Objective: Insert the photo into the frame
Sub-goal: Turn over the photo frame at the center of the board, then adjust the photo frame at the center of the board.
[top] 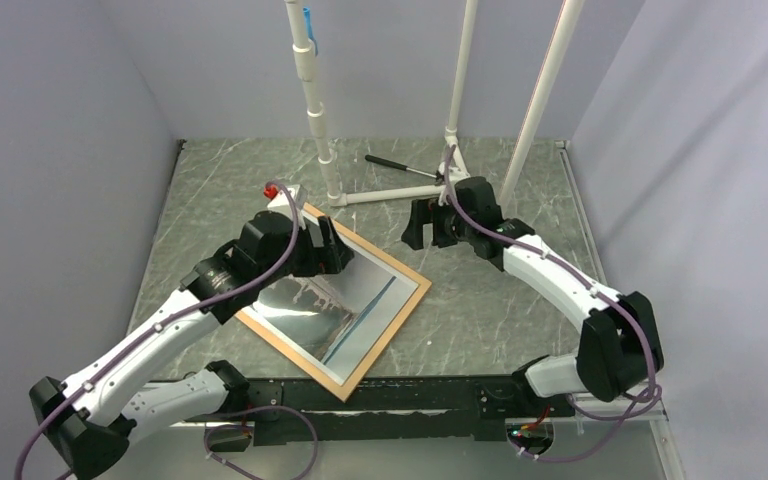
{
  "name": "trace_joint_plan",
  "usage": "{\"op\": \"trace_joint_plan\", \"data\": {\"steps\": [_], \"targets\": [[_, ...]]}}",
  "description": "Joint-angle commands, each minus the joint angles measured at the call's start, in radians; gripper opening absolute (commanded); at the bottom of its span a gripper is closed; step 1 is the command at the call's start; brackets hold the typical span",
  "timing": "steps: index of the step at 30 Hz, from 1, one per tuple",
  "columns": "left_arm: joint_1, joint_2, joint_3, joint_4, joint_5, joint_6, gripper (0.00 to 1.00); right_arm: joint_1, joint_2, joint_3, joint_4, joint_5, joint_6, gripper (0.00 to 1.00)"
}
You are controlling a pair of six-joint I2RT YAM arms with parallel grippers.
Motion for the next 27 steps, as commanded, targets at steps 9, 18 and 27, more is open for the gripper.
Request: {"op": "trace_joint_plan", "data": {"steps": [9, 18, 27], "targets": [[0.213, 0.021, -0.138, 0.167, 0.179, -0.158, 0.99, -0.017, -0.200, -0.155, -0.073, 0.044, 0.418, 1.00], [0.298, 0.006, -0.200, 0.091, 0.238, -0.144, 0.99, 0.141, -0.069, -0.140, -0.283, 0.143, 0.535, 0.98], [0.305, -0.012, -0.200, 0.072, 0.243, -0.117, 0.99, 0.256, 0.020, -0.192, -0.220, 0.123, 0.611, 0.66]]}}
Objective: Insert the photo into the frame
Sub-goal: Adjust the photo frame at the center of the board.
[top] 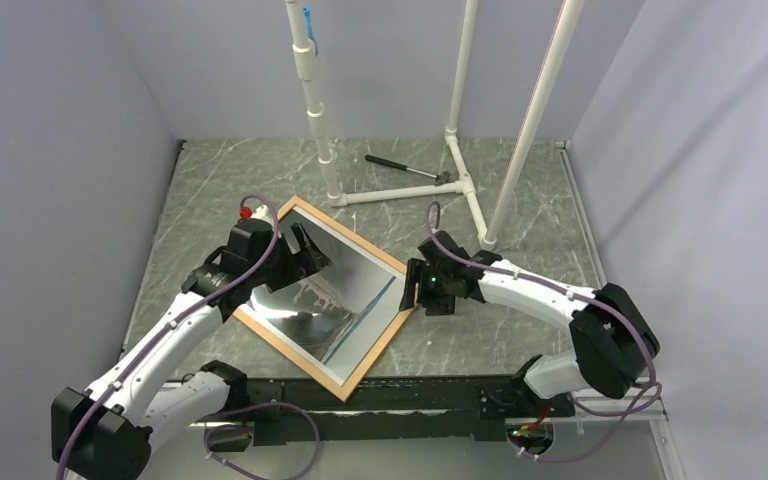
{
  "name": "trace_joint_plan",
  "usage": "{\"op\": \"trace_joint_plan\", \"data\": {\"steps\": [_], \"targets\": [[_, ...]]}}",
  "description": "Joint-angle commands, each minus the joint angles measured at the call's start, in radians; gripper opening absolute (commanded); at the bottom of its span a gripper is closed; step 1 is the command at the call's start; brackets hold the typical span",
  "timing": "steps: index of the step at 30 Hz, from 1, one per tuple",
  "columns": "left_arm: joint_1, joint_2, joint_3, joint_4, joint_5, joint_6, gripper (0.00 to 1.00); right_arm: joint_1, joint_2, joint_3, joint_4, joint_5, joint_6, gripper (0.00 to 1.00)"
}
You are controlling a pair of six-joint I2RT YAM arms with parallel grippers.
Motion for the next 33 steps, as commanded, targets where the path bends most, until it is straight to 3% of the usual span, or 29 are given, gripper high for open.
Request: {"op": "trace_joint_plan", "data": {"steps": [1, 11, 15, 20, 24, 33], "targets": [[0.007, -0.026, 0.010, 0.008, 0.022, 0.023, 0.99, 0.028, 0.040, -0.009, 0.034, 0.010, 0.064, 0.66], [0.008, -0.040, 0.010, 0.006, 0.024, 0.027, 0.99, 0.067, 0.191, 0.062, 0.077, 0.020, 0.047, 0.65], [0.008, -0.041, 0.005, 0.018, 0.036, 0.027, 0.99, 0.067, 0.249, 0.099, 0.059, 0.026, 0.014, 0.50], [0.008, -0.040, 0.015, -0.005, 0.025, 0.039, 0.99, 0.066, 0.284, 0.122, 0.010, 0.087, -0.025, 0.37], [0.008, -0.043, 0.023, -0.030, 0.008, 0.048, 0.99, 0.041, 0.285, 0.141, -0.044, 0.178, -0.080, 0.18], [0.008, -0.029, 0.035, -0.073, -0.028, 0.070, 0.99, -0.076, 0.312, 0.218, -0.131, 0.380, -0.290, 0.03]]}}
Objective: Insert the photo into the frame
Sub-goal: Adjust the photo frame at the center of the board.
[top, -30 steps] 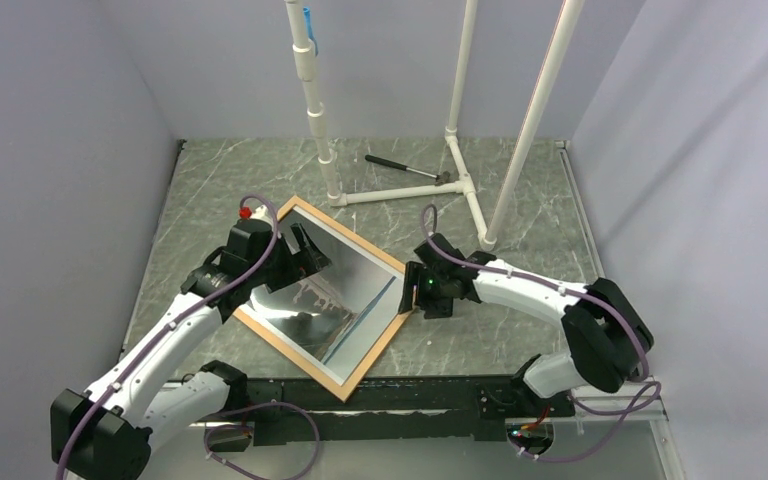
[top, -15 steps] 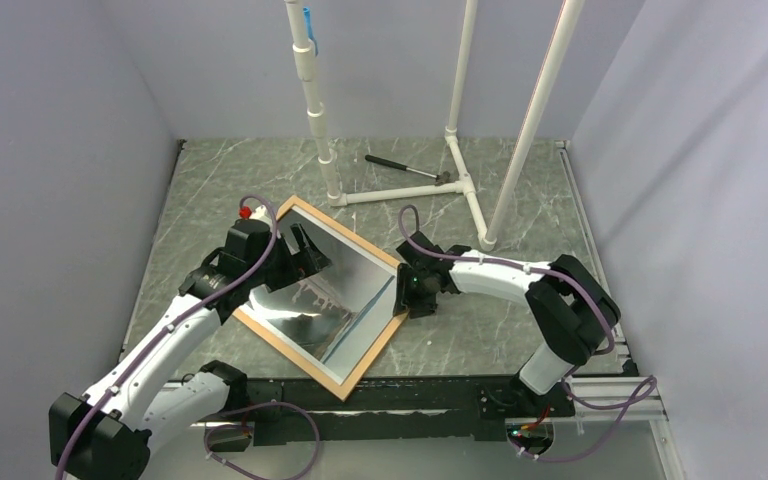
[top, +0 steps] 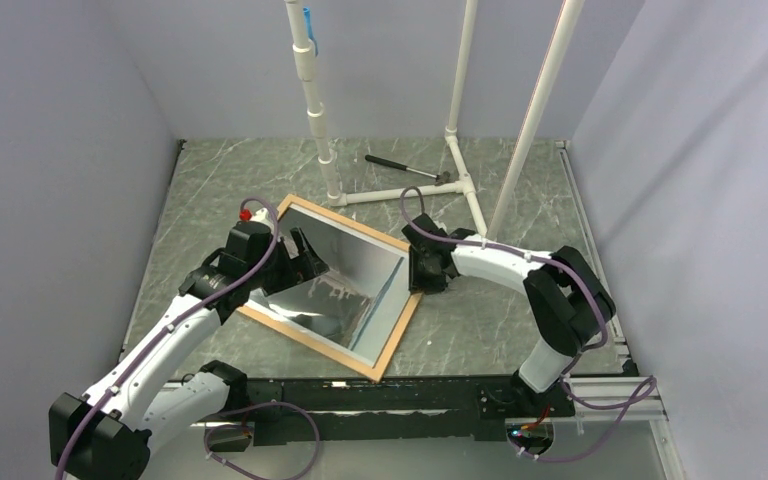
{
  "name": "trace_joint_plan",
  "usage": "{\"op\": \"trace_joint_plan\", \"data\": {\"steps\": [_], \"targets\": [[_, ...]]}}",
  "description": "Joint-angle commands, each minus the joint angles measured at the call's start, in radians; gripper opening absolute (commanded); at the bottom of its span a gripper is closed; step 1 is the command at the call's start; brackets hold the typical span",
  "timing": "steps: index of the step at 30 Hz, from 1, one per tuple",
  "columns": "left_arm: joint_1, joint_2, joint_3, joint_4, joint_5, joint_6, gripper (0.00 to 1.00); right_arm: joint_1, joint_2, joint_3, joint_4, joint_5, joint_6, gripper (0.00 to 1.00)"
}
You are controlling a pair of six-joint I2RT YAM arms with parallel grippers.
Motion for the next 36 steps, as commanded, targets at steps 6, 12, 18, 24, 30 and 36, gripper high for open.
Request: {"op": "trace_joint_plan", "data": {"steps": [6, 12, 18, 24, 30, 36], "targets": [[0.005, 0.007, 0.053, -0.090, -0.102, 0.055, 0.99, -0.177, 0.065, 0.106, -0.123, 0.284, -0.259, 0.08], [0.005, 0.008, 0.072, -0.189, -0.212, 0.085, 1.00, -0.244, 0.007, 0.127, -0.125, 0.188, -0.270, 0.72], [0.005, 0.008, 0.070, -0.190, -0.217, 0.089, 0.99, -0.242, -0.082, 0.043, -0.109, 0.050, -0.232, 0.82], [0.005, 0.028, 0.060, -0.175, -0.207, 0.091, 0.99, -0.223, -0.150, -0.091, -0.055, -0.085, -0.182, 0.74], [0.005, 0.039, 0.052, -0.161, -0.195, 0.088, 0.99, -0.184, -0.177, -0.162, -0.036, -0.105, -0.156, 0.62], [0.005, 0.038, 0.055, -0.178, -0.209, 0.094, 0.99, -0.147, -0.128, -0.150, -0.034, -0.088, -0.161, 0.34]]}}
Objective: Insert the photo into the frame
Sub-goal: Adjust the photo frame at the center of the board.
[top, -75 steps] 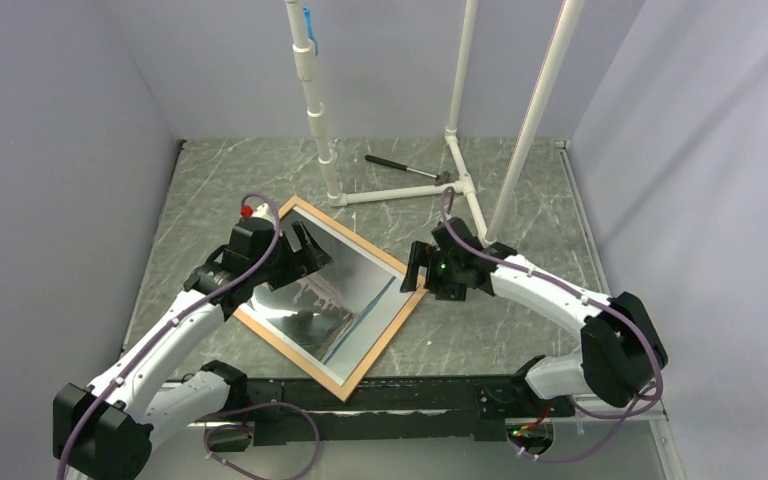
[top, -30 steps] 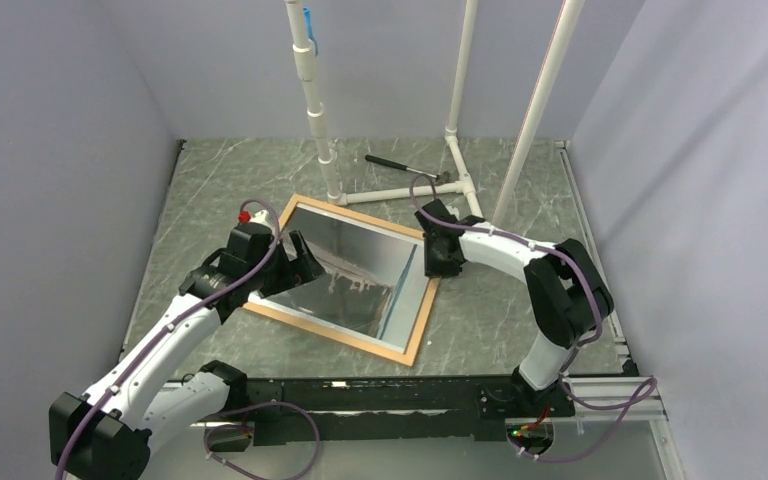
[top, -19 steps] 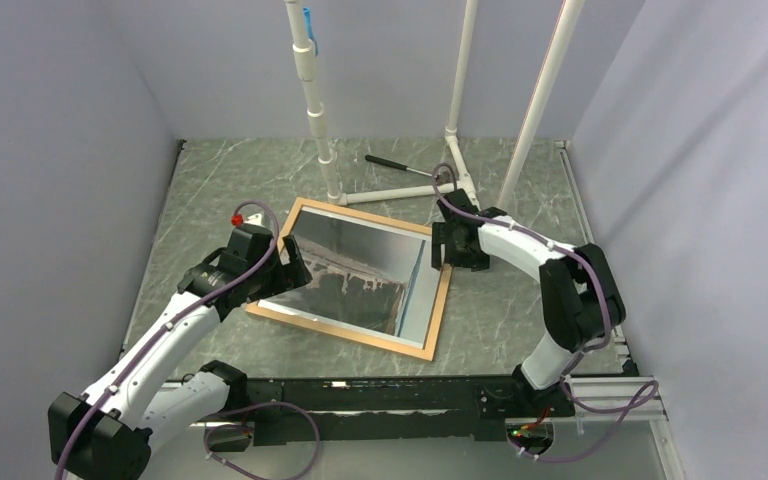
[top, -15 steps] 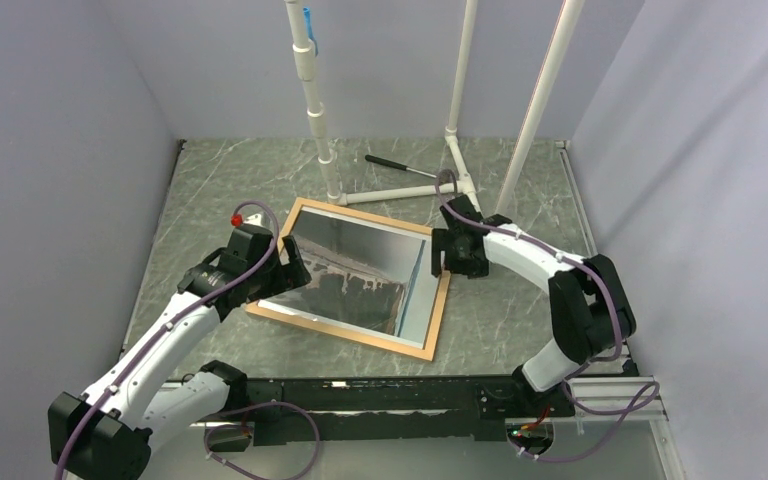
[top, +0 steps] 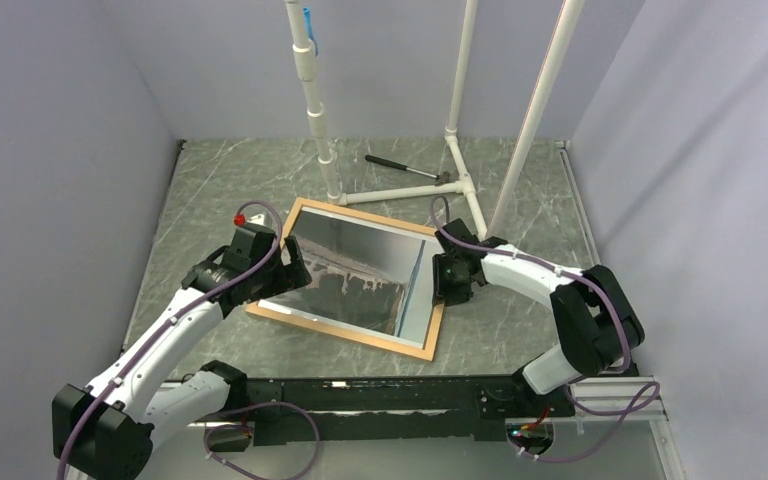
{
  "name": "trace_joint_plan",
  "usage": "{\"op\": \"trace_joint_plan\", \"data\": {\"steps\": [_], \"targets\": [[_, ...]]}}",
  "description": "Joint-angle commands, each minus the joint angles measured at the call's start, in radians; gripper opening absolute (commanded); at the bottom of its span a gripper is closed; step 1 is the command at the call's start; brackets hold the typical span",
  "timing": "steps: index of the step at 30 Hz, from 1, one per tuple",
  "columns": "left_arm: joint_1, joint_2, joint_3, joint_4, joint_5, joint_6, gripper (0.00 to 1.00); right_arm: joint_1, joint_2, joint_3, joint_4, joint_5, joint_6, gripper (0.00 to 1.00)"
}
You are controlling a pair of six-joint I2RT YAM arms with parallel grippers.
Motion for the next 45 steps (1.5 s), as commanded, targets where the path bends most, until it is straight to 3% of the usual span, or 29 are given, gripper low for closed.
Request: {"op": "trace_joint_plan", "data": {"steps": [1, 4, 7, 15, 22, 25, 29, 30, 37, 45], "targets": [[0.005, -0.005, 0.024, -0.002, -0.019, 0.021, 0.99, 0.020, 0.031, 0.011, -0.004, 0.016, -0.003, 0.28], [0.006, -0.010, 0.022, -0.011, -0.033, 0.021, 0.99, 0.020, 0.043, 0.031, -0.021, 0.063, -0.021, 0.10], [0.012, -0.003, 0.022, -0.027, -0.044, 0.015, 0.99, 0.019, 0.053, 0.067, -0.050, 0.136, -0.038, 0.00], [0.064, 0.034, -0.014, -0.028, -0.027, 0.006, 0.99, 0.016, 0.111, 0.165, -0.113, 0.358, -0.153, 0.00], [0.131, 0.053, -0.075, -0.003, -0.013, 0.002, 0.99, 0.017, 0.171, 0.210, -0.107, 0.441, -0.199, 0.01], [0.151, 0.055, -0.112, 0.039, -0.006, -0.002, 0.99, 0.016, 0.196, 0.232, -0.104, 0.443, -0.182, 0.10], [0.168, 0.072, -0.159, 0.105, 0.028, 0.008, 0.99, 0.014, 0.187, 0.229, -0.086, 0.380, -0.149, 0.54], [0.170, 0.078, -0.167, 0.118, 0.035, 0.010, 0.99, 0.015, 0.178, 0.223, -0.078, 0.356, -0.143, 0.61], [0.172, 0.095, -0.185, 0.157, 0.062, 0.027, 0.99, 0.015, 0.108, 0.161, -0.033, 0.213, -0.095, 0.73], [0.172, 0.120, -0.239, 0.269, 0.170, 0.013, 0.99, 0.014, 0.110, 0.127, 0.019, 0.105, -0.071, 0.75]]}}
